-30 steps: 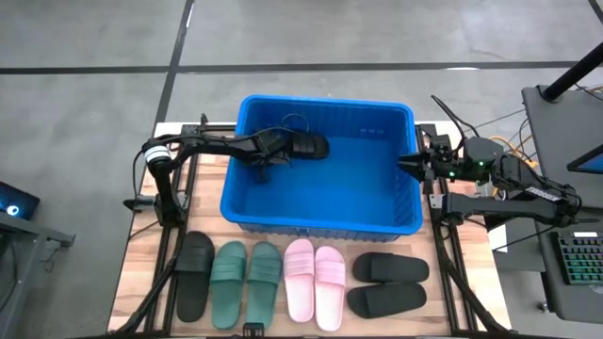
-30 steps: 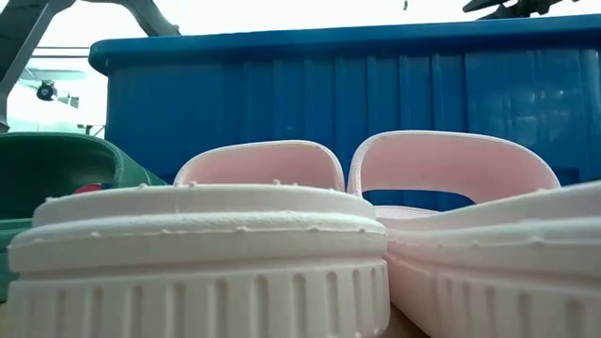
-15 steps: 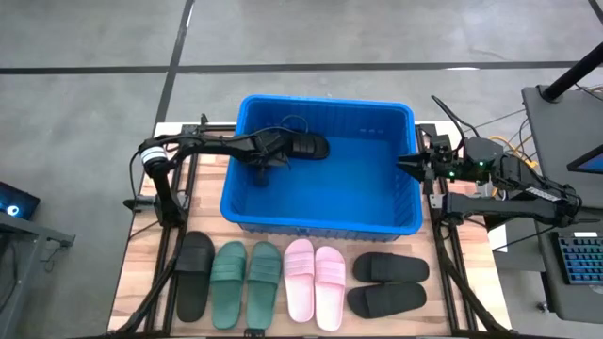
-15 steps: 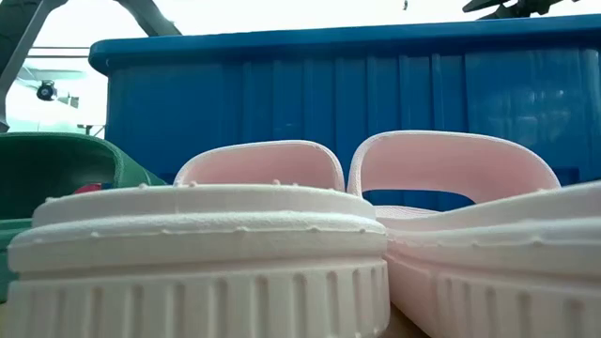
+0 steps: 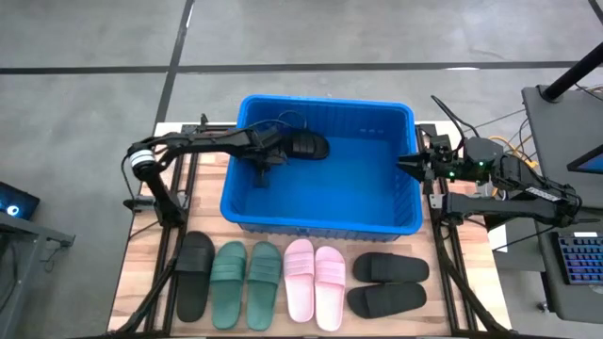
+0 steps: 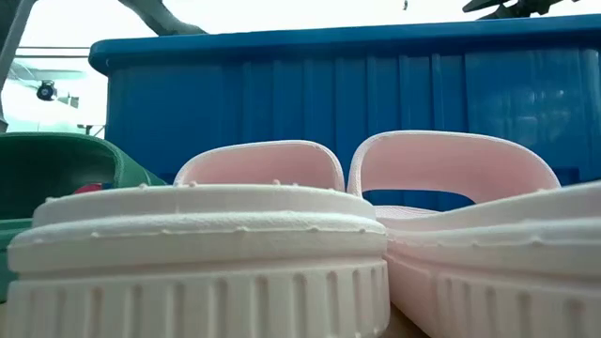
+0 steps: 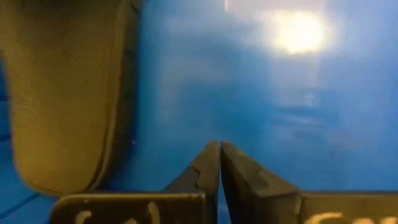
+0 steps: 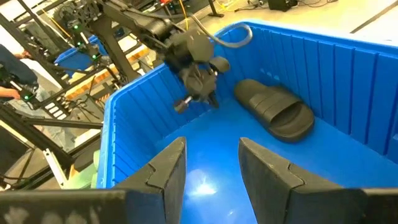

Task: Pick and place slides into bin
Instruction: Stack the black slipper on top of the black slipper in the blue bin

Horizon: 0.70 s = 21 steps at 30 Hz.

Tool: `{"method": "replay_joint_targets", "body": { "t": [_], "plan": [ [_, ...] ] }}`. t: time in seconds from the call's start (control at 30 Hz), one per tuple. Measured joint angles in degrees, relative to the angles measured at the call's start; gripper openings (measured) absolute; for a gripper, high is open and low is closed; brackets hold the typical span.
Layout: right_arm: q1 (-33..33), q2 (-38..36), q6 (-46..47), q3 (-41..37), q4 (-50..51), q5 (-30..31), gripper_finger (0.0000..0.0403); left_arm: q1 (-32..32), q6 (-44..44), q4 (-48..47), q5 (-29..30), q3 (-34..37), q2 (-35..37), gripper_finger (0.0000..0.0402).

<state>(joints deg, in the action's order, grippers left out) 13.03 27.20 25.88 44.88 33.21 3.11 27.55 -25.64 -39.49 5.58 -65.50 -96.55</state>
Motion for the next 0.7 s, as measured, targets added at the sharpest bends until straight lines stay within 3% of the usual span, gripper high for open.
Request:
{"method": "replay_joint_targets", "body": {
  "t": [0.27,0.5,0.7],
  "plan": [
    [0.00,0.00,-0.42,0.00,0.01,0.01,0.0139,0.00,10.27,5.77,-9.43,-0.59,13.16,0.0000],
    [0.00,0.00,-0.58,0.00,0.00,0.02,0.0139,-0.16,22.35,13.95,-10.57,-0.59,24.64,0.0000],
    [0.00,0.08,-0.39,0.00,0.00,0.04,0.0139,-1.07,27.79,18.34,-16.85,-0.58,34.18,0.0000]
  ]
}}
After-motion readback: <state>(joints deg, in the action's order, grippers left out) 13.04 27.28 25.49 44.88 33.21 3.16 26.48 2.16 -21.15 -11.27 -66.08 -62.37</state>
